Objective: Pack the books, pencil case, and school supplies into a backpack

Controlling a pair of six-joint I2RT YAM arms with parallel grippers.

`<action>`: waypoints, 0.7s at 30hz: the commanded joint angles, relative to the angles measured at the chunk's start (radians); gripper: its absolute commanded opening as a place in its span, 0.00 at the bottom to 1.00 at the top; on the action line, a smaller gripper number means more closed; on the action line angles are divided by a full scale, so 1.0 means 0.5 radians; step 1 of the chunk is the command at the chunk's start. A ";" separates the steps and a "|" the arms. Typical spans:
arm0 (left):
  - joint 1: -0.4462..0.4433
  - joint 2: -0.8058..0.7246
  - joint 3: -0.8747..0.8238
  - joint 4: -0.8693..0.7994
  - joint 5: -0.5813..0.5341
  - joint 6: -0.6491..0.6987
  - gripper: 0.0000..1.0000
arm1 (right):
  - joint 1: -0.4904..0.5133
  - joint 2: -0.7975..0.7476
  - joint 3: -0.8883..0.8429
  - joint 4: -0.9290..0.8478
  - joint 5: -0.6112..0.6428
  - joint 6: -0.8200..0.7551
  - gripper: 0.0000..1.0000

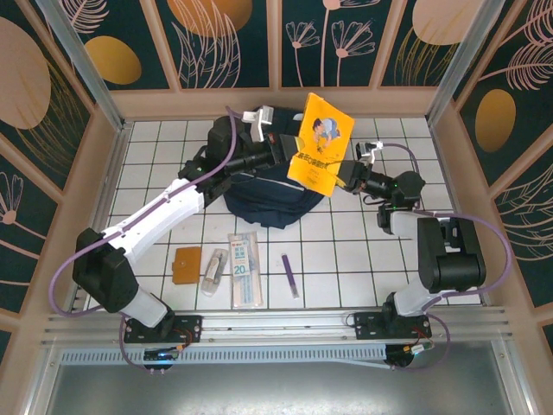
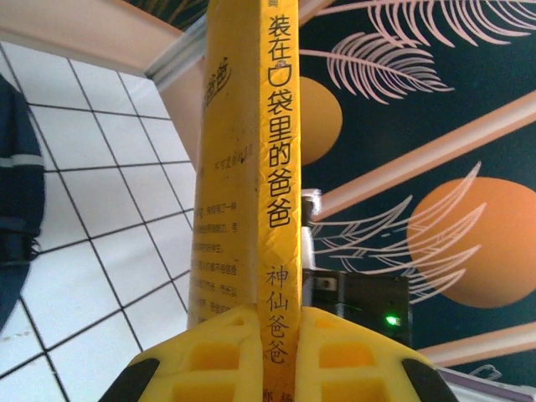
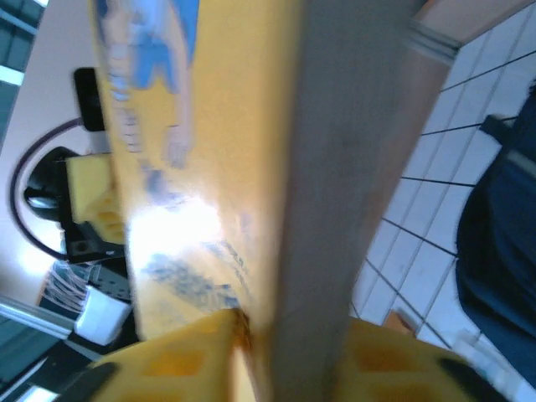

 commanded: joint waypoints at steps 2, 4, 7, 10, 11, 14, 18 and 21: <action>0.043 -0.069 -0.072 -0.032 -0.081 0.131 0.00 | 0.043 -0.026 0.092 0.412 -0.018 0.093 0.08; 0.075 -0.088 -0.088 -0.122 -0.151 0.171 0.01 | 0.030 -0.017 0.098 0.400 -0.027 0.088 0.03; 0.096 -0.067 -0.068 -0.266 -0.201 0.277 0.26 | 0.025 0.002 0.110 0.391 -0.040 0.087 0.00; 0.105 -0.029 0.006 -0.444 -0.231 0.556 0.44 | 0.019 -0.002 0.115 0.221 -0.036 0.002 0.00; 0.104 -0.014 0.045 -0.519 -0.241 0.765 0.45 | 0.014 -0.020 0.108 0.089 -0.026 -0.077 0.00; 0.102 0.012 0.050 -0.771 -0.364 1.470 0.51 | -0.015 -0.164 0.117 -0.713 0.080 -0.573 0.00; 0.098 0.144 -0.028 -1.009 -0.625 2.261 0.51 | -0.026 -0.363 0.319 -1.983 0.391 -1.448 0.00; 0.099 0.295 -0.074 -1.015 -0.891 2.559 0.50 | -0.137 -0.382 0.281 -1.975 0.438 -1.363 0.00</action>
